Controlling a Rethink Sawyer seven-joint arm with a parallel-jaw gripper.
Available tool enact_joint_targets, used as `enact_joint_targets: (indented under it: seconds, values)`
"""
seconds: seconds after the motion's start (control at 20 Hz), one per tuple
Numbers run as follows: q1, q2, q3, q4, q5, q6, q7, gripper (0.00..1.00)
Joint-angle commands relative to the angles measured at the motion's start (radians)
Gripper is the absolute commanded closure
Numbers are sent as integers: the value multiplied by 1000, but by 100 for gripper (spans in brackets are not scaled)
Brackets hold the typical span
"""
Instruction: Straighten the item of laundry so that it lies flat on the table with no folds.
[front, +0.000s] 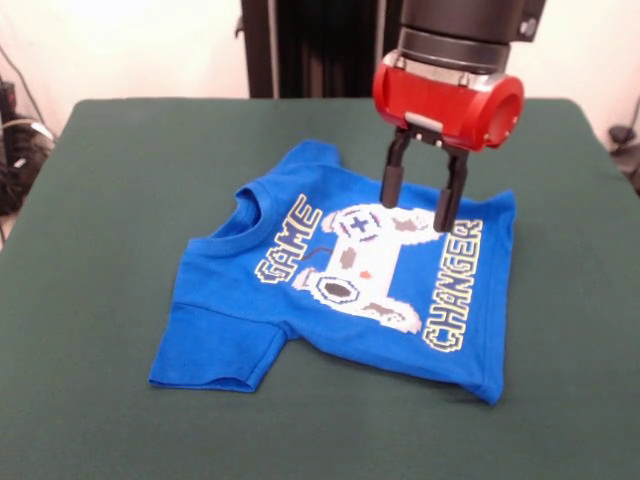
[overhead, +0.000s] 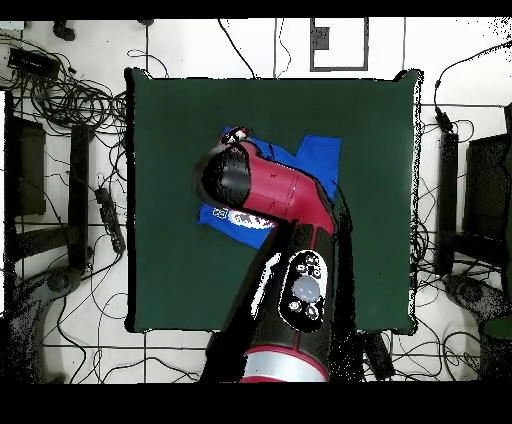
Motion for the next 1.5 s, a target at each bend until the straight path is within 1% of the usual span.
enact_joint_targets:
  seconds: [0.05,0.2,0.35,0.75,0.95,1.3,1.5]
  values:
    - [-9,77,152,5,-57,44,-4,0]
    - [-15,102,155,-16,-69,20,-15,0]
    - [-56,128,219,-29,-81,-3,-49,0]
    - [-100,182,287,-87,-124,-50,-33,0]
    - [-82,194,261,-115,-135,-33,4,0]
    - [-93,202,275,-132,-162,-23,6,0]
    - [-85,204,264,-140,-167,0,8,0]
